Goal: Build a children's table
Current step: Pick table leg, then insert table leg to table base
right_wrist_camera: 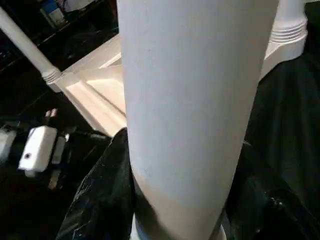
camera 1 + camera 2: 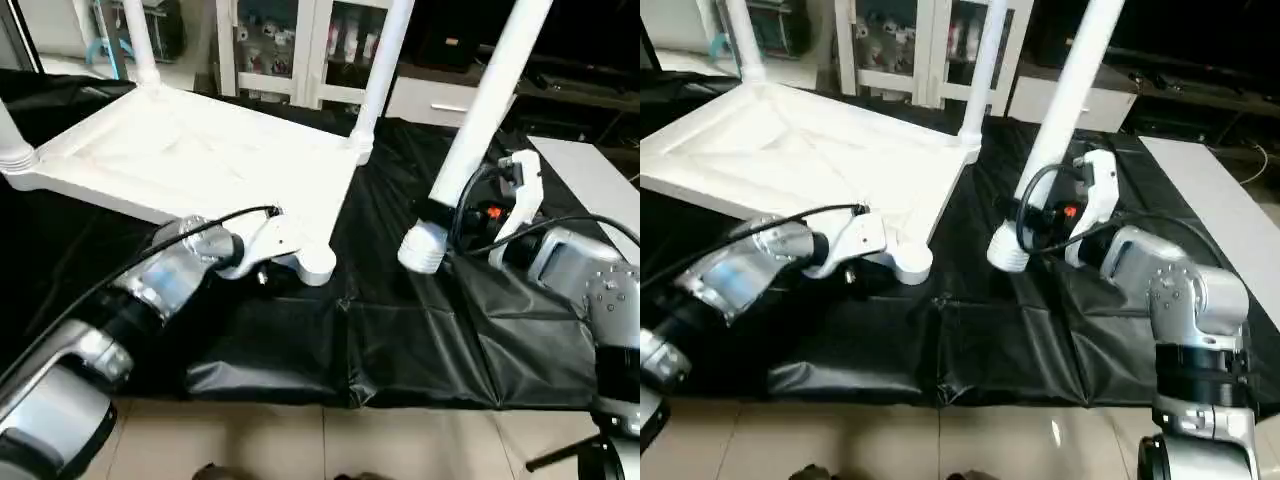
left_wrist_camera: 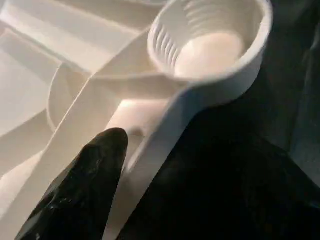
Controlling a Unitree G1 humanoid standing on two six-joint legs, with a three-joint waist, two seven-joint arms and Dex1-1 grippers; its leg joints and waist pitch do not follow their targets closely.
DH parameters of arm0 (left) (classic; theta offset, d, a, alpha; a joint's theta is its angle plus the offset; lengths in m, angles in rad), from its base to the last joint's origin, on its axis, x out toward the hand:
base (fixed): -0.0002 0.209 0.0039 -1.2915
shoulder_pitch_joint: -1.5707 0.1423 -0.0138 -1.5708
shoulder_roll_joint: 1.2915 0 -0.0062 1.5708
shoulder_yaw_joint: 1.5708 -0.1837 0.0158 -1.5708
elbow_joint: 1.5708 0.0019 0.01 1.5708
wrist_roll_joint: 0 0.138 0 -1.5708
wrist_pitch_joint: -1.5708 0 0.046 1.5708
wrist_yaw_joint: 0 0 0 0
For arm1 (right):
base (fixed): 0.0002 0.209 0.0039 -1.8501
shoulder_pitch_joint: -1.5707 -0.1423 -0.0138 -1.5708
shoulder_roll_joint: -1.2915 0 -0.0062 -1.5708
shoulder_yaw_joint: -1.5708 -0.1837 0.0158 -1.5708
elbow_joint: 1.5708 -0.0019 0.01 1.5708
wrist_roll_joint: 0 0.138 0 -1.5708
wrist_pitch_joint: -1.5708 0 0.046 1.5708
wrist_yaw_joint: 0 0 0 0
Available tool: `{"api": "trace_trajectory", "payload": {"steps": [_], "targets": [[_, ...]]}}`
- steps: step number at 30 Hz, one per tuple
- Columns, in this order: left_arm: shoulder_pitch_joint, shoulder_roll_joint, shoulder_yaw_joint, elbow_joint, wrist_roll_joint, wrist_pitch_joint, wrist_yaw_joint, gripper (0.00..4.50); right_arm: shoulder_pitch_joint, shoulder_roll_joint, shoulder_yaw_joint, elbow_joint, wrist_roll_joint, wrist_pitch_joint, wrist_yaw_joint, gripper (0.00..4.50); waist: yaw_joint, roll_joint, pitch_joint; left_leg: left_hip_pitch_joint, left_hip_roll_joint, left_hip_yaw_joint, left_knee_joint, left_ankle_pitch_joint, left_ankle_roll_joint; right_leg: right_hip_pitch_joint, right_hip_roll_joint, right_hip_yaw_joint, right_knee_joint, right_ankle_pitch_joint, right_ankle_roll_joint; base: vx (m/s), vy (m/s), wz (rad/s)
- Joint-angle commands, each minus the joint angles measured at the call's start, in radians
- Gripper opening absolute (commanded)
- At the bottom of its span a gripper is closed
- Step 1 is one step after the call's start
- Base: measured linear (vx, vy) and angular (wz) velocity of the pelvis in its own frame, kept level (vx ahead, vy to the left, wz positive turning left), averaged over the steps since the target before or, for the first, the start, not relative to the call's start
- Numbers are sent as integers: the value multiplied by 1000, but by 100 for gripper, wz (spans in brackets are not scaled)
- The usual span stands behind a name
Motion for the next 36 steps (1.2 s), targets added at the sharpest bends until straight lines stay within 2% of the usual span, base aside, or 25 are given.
{"api": "trace_trajectory", "payload": {"steps": [1, 5, 8, 9, 12, 15, 16, 21, 22, 26, 29, 31, 33, 36], "targets": [[-22, -8, -17, 59, 35, -35, -2, 370, 7, -12, -1, -32, 18, 12, -5, 186, 2, 26, -78, 6, -8, 16, -81, -206, -60, 67, -46, 32, -67, -295, -137, 0, 0, 0], [-76, -48, -17, 229, 86, -133, 37, 370, 19, -9, -1, -55, 18, 24, -5, 186, 5, 25, -81, 6, -7, 15, -80, -188, -56, 70, -48, 33, -64, -270, -145, 0, 0, 0], [-89, -63, -14, 274, 98, -155, 44, 370, 21, -9, 1, -61, 19, 27, -5, 186, 6, 24, -81, 6, -7, 16, -80, -184, -54, 70, -48, 33, -64, -253, -154, 0, 0, 0], [-94, -69, -13, 291, 101, -161, 47, 370, 21, -9, 2, -61, 19, 28, -4, 186, 5, 16, -81, 5, -6, 16, -80, -183, -53, 70, -49, 33, -63, -254, -155, 0, 0, 0], [-112, -95, -7, 361, 112, -197, 44, 370, 19, -11, 13, -63, 19, 26, 3, 186, 7, 20, -78, 8, -6, 16, -80, -201, -51, 68, -52, 33, -68, -301, -150, 0, 0, 0], [-117, -104, 0, 382, 110, -205, 37, 370, 19, -16, 24, -65, 14, 22, 11, 186, 9, 18, -78, 6, -6, 15, -81, -207, -49, 68, -53, 33, -71, -319, -143, 0, 0, 0], [-123, -109, -2, 396, 117, -212, 26, 353, 19, -16, 27, -67, 11, 21, 12, 186, 9, 18, -78, 7, -5, 15, -81, -208, -50, 67, -54, 33, -71, -324, -141, 0, 0, 0], [-123, -116, -3, 414, 121, -191, -29, 322, 21, -12, 31, -70, 8, 20, 11, 186, 10, 18, -77, 5, -5, 15, -82, -199, -50, 68, -54, 33, -70, -315, -145, 0, 0, 0], [-123, -118, -1, 419, 122, -193, -32, 295, 21, -12, 31, -71, 8, 20, 11, 186, 10, 18, -78, 6, -4, 14, -82, -200, -51, 68, -54, 33, -69, -309, -149, 0, 0, 0], [-132, -137, 6, 466, 135, -213, -43, 287, 24, -16, 36, -70, 6, 13, 13, 186, 10, 19, -78, 5, -6, 15, -82, -199, -47, 69, -53, 33, -71, -300, -151, 0, 0, 0], [-132, -139, 5, 471, 140, -215, -50, 248, 24, -17, 39, -69, 6, 10, 14, 186, 11, 19, -79, 5, -5, 14, -82, -189, -46, 70, -54, 34, -67, -278, -159, 0, 0, 0], [-128, -139, -1, 466, 154, -210, -70, 248, 24, -18, 41, -69, 3, 7, 16, 186, 11, 20, -79, 6, -4, 14, -83, -193, -46, 70, -55, 33, -67, -278, -162, 0, 0, 0], [-123, -137, -5, 458, 165, -203, -86, 213, 25, -19, 43, -70, 2, 5, 16, 186, 11, 22, -79, 7, -3, 14, -83, -191, -46, 70, -55, 34, -66, -266, -169, 0, 0, 0], [-116, -137, -8, 455, 192, -185, -95, 200, 29, -20, 45, -73, 1, 3, 18, 186, 11, 21, -78, 6, -4, 15, -83, -189, -40, 71, -55, 34, -67, -273, -168, 0, 0, 0]]}}
